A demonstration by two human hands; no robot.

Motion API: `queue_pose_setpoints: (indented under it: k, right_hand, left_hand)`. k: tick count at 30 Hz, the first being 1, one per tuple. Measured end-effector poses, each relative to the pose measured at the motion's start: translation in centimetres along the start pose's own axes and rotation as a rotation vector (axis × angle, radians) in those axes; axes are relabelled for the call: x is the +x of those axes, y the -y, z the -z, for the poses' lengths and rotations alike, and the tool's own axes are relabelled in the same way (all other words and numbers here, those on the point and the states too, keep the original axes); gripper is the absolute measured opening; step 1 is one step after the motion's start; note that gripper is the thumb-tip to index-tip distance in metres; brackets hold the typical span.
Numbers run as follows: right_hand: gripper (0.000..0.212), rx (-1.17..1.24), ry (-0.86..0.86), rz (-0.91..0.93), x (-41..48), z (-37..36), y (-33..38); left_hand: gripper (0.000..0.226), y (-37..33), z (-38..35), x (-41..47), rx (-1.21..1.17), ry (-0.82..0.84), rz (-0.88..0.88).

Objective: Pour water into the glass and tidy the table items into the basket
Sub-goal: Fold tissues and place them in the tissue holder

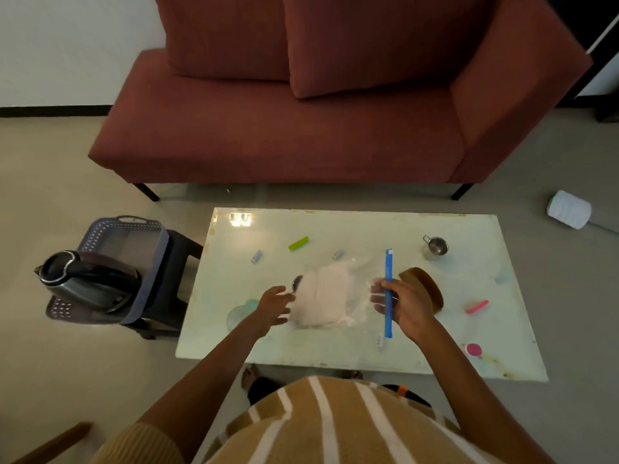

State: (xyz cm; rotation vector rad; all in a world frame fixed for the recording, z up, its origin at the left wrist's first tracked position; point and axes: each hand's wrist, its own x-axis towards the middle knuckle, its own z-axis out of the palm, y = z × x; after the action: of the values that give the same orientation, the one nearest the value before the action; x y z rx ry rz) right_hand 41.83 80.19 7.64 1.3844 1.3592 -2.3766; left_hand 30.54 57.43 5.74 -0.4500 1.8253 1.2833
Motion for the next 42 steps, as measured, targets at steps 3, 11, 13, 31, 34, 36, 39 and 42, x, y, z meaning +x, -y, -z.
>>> queue_pose_setpoints:
  k: [3, 11, 13, 31, 34, 36, 39, 42]
  right_hand:
    - [0.016, -0.088, 0.034, 0.03, -0.3, 0.0, 0.3]
    - [0.021, -0.446, 0.014, 0.162, -0.2, -3.2, -1.7]
    - [0.023, -0.462, 0.027, 0.152, -0.3, -3.5, -2.0]
    - [0.018, -0.601, -0.084, 0.324, 0.0, -4.1, -3.2]
    - [0.029, -0.675, -0.187, 0.392, 0.2, -4.0, -3.6]
    - [0.027, -0.817, -0.26, 0.47, 0.4, -3.8, -3.8]
    - [0.023, -1.052, -0.306, 0.533, 0.0, -3.6, -3.9]
    - [0.024, -1.194, -0.269, 0.551, -0.3, -3.5, -4.2]
  left_hand:
    - [0.017, 0.1, -2.5, -0.3, 0.046, -0.028, -0.02]
    - [0.023, -3.1, -9.0, -2.5, 0.134, 0.234, -0.176]
    - [0.021, -2.9, -9.9, -2.5, 0.095, 0.241, -0.18]
    - [0.026, -2.1, -8.3, -2.0, 0.246, 0.196, -0.175]
    - [0.033, -1.7, -7.5, -1.4, 0.382, 0.071, -0.241]
    - [0.033, -1.2, -6.4, -0.9, 0.637, -0.023, -0.372]
    - [0.033, -1.2, -5.1, -1.5, 0.855, -0.093, -0.489]
    - [0.035, -1.2, -4.5, -1.6, 0.963, -0.136, -0.515]
